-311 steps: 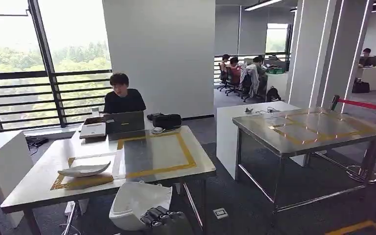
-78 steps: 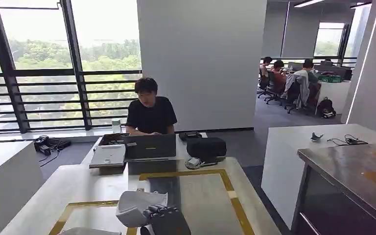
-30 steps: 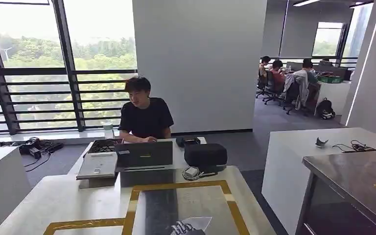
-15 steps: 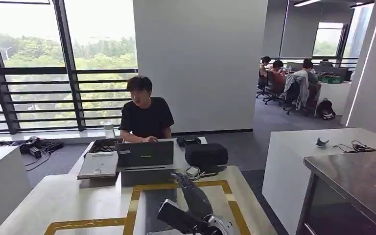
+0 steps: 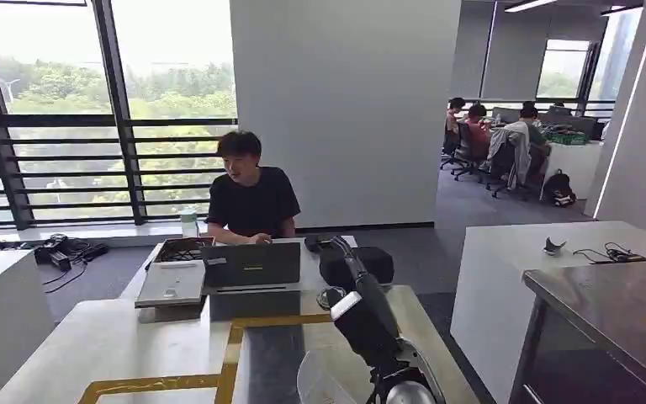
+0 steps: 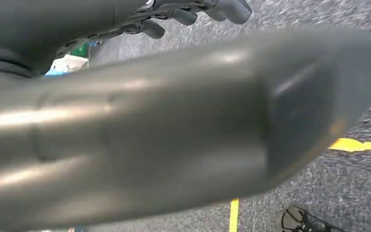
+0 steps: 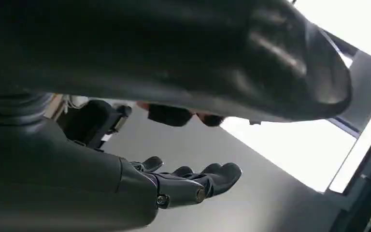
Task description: Take the parts from the cabinet and place them on the table.
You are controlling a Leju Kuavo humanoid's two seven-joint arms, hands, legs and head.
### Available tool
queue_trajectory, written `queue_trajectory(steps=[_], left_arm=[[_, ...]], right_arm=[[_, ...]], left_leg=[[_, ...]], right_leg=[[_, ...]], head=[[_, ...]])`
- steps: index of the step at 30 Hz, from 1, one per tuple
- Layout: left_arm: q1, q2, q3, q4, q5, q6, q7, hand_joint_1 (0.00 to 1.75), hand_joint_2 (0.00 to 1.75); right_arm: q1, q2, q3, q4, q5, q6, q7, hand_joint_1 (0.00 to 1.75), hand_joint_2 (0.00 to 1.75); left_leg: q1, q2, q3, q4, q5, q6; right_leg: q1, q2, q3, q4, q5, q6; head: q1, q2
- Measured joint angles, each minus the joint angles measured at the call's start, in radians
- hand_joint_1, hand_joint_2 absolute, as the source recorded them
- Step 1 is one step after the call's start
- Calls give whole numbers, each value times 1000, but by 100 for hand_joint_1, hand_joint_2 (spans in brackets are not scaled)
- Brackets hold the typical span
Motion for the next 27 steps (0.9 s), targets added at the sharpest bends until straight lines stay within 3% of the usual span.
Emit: queue_trajectory(steps=[1, 4, 5, 6, 7, 9, 10, 11, 12, 13, 14, 15, 16, 17, 19, 20, 21, 22, 23, 24, 25, 26, 27], left_arm=[[1, 1, 4, 0, 0, -1, -6, 0, 0], [6, 2, 13, 0, 0, -2, -32, 0, 0], [8, 4, 13, 0, -3, -2, -39, 0, 0], [9, 6, 13, -1, -4, -2, -44, 0, 0], [9, 7, 14, 0, -5, -2, -45, 0, 0], [9, 9, 14, -1, -6, -2, -47, 0, 0], [8, 10, 14, -2, -6, -2, -47, 0, 0], [7, 15, 14, -3, -6, -2, -47, 0, 0], [6, 17, 14, -3, -6, -2, -47, 0, 0], [6, 18, 14, -3, -6, -2, -47, 0, 0], [6, 17, 14, -3, -6, -2, -47, 0, 0], [6, 17, 14, -3, -6, -2, -48, 0, 0], [7, 17, 14, -2, -6, 1, -51, 0, 0], [5, 17, 14, -2, -3, 4, -52, 0, 0], [0, 21, 14, -3, -2, 10, -59, 0, 0], [-1, 23, 14, -3, -3, 11, -59, 0, 0], [-2, 23, 14, -3, -6, 11, -58, 0, 0], [-1, 23, 14, -3, -13, 11, -54, 0, 0], [0, 22, 14, -3, -16, 11, -52, 0, 0], [1, 20, 14, -3, -24, 11, -49, 0, 0], [1, 19, 14, -3, -31, 11, -46, 0, 0], [0, 19, 14, -3, -35, 11, -43, 0, 0], [3, 17, 14, -2, -39, 11, -42, 0, 0]], right_arm=[[22, -18, 0, -58, 0, -16, 6, 0, 0], [99, -74, -1, -197, 1, -50, 18, 0, 0], [127, -92, -4, -241, 1, -57, 18, 0, 0], [147, -109, -10, -277, 0, -61, 18, 0, 0], [158, -121, -18, -306, -1, -63, 18, 0, 0], [168, -135, -25, -353, -2, -64, 18, 0, 0], [169, -140, -25, -369, -2, -64, 17, 0, 0], [172, -145, -26, -380, -2, -64, 17, 0, 0], [175, -147, -27, -395, -2, -66, 17, 0, 0], [175, -150, -29, -403, -2, -66, 17, 0, 0], [178, -151, -29, -410, -2, -66, 17, 0, 0], [179, -151, -30, -418, -2, -67, 16, 0, 0], [179, -152, -30, -425, -4, -73, 13, 0, 0], [179, -153, -31, -428, -8, -76, 9, 0, 0], [184, -158, -35, -437, -19, -85, 1, 0, 0], [189, -162, -37, -441, -19, -87, 1, 0, 0], [196, -165, -37, -448, -16, -94, 2, 0, 0], [208, -170, -40, -458, -7, -103, 8, 0, 0], [219, -174, -43, -468, 0, -109, 13, 0, 0], [228, -182, -47, -484, 3, -118, 19, 0, 0], [236, -187, -52, -496, 5, -123, 21, 0, 0], [244, -190, -56, -506, 5, -127, 22, 0, 0], [251, -198, -65, -523, 5, -133, 23, 0, 0]], left_leg=[[0, -1, 0, -3, 3, 4], [1, -1, -6, 0, 5, 6], [2, -1, -10, 4, 5, 6], [4, 0, -14, 8, 4, 6], [7, 0, -18, 14, 3, 4], [13, 2, -24, 26, -2, -8], [13, 4, -27, 35, -5, -17], [14, 1, -32, 34, -3, -27], [12, 1, -29, 37, -3, -34], [9, 0, -33, 39, -1, -41], [10, 0, -34, 32, 4, -50], [12, 0, -43, 33, 6, -57], [14, 0, -48, 49, -12, -59], [13, 1, -65, 92, -56, -58], [10, 1, -123, 249, -156, -60], [9, 1, -144, 316, -186, -60], [8, 1, -147, 345, -191, -59], [7, 1, -123, 325, -170, -55], [5, 1, -80, 262, -134, -49], [3, 1, -21, 170, -96, -43], [1, 1, 40, 79, -78, -35], [-4, 1, 67, 26, -106, -31], [-9, -1, 59, 40, -78, -30]], right_leg=[[-1, 0, -7, 24, -24, 8], [-17, -1, -105, 251, -144, 27], [-23, -1, -133, 313, -161, 33], [-29, -2, -136, 323, -152, 37], [-34, -2, -114, 282, -120, 41], [-44, -5, -13, 105, -43, 49], [-48, -7, 29, 24, -47, 53], [-35, 5, 29, 48, -36, 43], [-36, 7, 19, 46, -32, 32], [-35, 6, 20, 38, -45, 23], [-33, 6, 15, 39, -42, 16], [-40, 4, 12, 31, -32, 3], [-41, 0, 8, 27, -26, -6], [-40, 0, 2, 26, -20, -15], [-35, -1, -15, 27, -9, -21], [-32, -3, -23, 27, -2, -23], [-29, -3, -31, 28, 4, -23], [-26, -3, -39, 28, 11, -23], [-25, -3, -47, 29, 17, -21], [-24, -3, -55, 31, 23, -19], [-24, -3, -60, 34, 28, -16], [-21, -4, -64, 36, 34, -10], [-21, -4, -62, 34, 40, -4]], head=[[2, 0], [3, 0], [3, 0], [4, 0], [4, 0], [4, 0], [5, 0], [3, 0], [5, 0], [4, 0], [2, 0], [2, 0], [1, 0], [0, 0], [-3, 0], [-3, 0], [-3, 0], [-4, 0], [-3, 0], [-4, 0], [-3, 0], [-4, 0], [-1, 0]])
